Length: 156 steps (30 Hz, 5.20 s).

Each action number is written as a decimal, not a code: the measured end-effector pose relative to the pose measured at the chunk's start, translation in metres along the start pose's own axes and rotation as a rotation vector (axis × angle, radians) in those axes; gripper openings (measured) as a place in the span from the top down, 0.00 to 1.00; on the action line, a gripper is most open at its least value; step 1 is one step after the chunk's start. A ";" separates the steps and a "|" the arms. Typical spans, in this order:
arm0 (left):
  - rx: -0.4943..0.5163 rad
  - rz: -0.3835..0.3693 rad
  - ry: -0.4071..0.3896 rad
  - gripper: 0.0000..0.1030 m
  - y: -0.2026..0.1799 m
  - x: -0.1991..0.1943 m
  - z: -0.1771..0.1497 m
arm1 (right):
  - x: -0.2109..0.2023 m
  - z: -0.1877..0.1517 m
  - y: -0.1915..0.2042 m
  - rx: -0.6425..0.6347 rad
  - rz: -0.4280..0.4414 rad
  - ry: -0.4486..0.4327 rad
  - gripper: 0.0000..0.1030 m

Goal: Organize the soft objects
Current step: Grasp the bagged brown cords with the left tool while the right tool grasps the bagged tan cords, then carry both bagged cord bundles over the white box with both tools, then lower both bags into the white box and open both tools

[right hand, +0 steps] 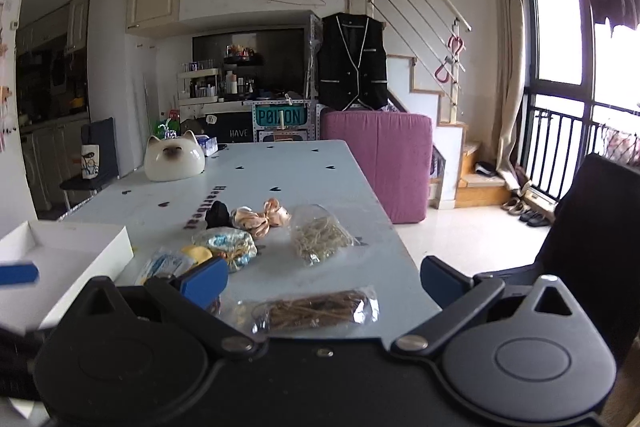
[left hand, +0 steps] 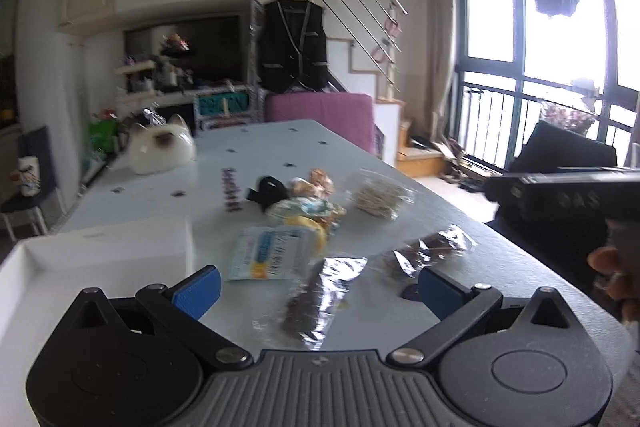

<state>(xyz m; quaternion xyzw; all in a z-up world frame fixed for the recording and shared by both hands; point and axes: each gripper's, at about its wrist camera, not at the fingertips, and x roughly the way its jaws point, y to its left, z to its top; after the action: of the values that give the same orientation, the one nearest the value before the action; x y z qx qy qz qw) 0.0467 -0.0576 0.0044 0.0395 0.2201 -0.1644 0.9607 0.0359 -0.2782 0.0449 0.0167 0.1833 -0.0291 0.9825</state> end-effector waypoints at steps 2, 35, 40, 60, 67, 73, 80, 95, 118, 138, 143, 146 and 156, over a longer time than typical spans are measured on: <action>0.009 -0.008 0.018 0.00 -0.003 0.007 0.000 | 0.014 0.004 -0.002 0.001 0.007 0.008 0.00; 0.057 -0.142 0.411 0.20 0.019 0.122 0.019 | 0.137 -0.035 0.018 -0.322 -0.060 0.384 0.00; 0.019 -0.110 0.450 0.42 0.025 0.133 0.015 | 0.116 -0.043 -0.002 -0.232 -0.010 0.397 0.00; -0.025 -0.100 0.418 0.67 0.000 0.077 -0.008 | 0.055 -0.067 -0.017 -0.071 0.195 0.337 0.50; -0.102 -0.106 0.398 0.73 0.001 0.067 -0.013 | 0.022 -0.077 -0.016 -0.029 0.226 0.324 0.63; -0.169 -0.111 0.384 0.75 0.002 0.059 -0.017 | 0.010 -0.080 -0.013 0.019 0.212 0.303 0.70; -0.184 -0.102 0.330 0.75 0.003 0.045 -0.016 | -0.001 -0.073 -0.006 0.030 0.212 0.266 0.72; -0.250 0.011 0.074 0.75 0.053 -0.025 0.023 | -0.018 -0.022 0.031 0.044 0.274 0.100 0.72; -0.417 0.255 0.232 0.75 0.167 -0.076 -0.034 | -0.002 -0.032 0.197 0.045 0.625 0.336 0.71; -0.479 0.208 0.299 0.75 0.191 -0.064 -0.056 | 0.001 -0.041 0.241 -0.029 0.515 0.485 0.68; -0.483 0.203 0.306 0.75 0.190 -0.059 -0.056 | 0.002 -0.039 0.242 -0.029 0.495 0.494 0.63; -0.483 0.202 0.308 0.75 0.190 -0.058 -0.056 | 0.001 -0.038 0.241 -0.024 0.484 0.496 0.59; -0.474 0.211 0.321 0.74 0.187 -0.056 -0.054 | -0.008 -0.032 0.233 -0.016 0.489 0.471 0.52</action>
<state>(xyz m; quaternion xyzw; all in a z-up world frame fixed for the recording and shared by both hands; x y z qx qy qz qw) 0.0394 0.1435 -0.0195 -0.1377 0.3961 0.0006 0.9078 0.0314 -0.0439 0.0231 0.0589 0.3959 0.2133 0.8912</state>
